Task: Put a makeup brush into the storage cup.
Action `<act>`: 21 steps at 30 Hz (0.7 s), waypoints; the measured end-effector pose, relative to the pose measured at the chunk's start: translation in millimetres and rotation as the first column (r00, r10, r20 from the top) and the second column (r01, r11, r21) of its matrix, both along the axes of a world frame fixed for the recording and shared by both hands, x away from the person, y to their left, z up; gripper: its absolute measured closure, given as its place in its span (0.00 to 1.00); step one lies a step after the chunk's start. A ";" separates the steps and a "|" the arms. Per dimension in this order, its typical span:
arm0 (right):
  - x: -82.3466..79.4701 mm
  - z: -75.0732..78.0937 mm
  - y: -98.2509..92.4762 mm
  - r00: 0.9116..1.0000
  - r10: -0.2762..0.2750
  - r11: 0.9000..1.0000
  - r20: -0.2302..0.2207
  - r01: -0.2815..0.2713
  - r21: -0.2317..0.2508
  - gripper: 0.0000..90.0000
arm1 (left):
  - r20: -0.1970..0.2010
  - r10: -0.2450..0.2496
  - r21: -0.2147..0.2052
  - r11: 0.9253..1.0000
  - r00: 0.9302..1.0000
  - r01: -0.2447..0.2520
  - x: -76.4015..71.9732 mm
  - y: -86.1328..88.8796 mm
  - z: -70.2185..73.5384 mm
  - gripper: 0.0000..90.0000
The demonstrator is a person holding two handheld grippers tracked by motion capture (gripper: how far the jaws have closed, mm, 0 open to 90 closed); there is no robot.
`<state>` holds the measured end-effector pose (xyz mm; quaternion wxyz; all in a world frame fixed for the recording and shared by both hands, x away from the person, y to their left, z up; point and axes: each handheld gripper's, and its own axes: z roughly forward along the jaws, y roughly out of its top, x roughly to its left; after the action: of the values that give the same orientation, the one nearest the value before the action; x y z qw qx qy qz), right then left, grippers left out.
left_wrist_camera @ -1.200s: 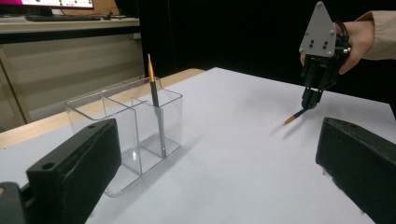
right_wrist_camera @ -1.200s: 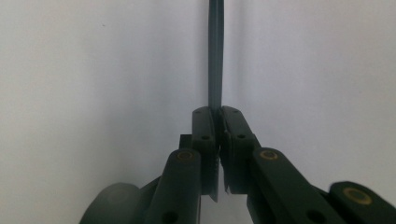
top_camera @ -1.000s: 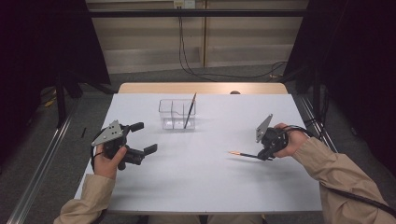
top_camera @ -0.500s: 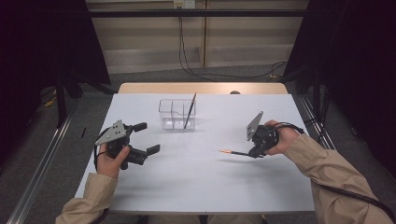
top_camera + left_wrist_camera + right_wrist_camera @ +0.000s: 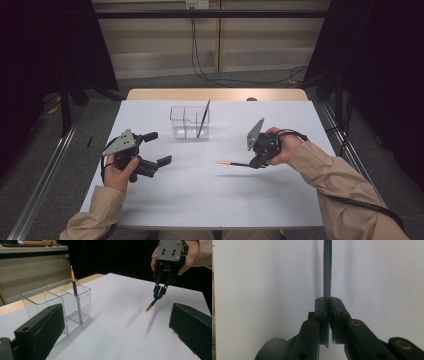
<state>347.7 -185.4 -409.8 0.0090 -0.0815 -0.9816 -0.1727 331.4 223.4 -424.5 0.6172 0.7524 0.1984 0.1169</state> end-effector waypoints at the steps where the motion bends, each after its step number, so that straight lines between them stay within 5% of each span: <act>1: -0.8 0.4 2.6 1.000 -0.012 1.000 -0.007 0.012 -0.008 0.94 | -0.001 -0.001 -0.001 1.000 1.000 0.001 0.1 0.1 -0.2 0.00; 21: -0.9 1.6 35.0 0.999 0.038 0.999 0.003 -0.038 -0.014 0.94 | -0.022 -0.033 0.027 0.999 0.999 0.033 0.2 -8.7 -1.4 0.00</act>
<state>346.8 -150.4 -408.2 0.0099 -0.0623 -0.9841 -0.1659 331.6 214.8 -426.0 0.6064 0.7652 0.1908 0.1015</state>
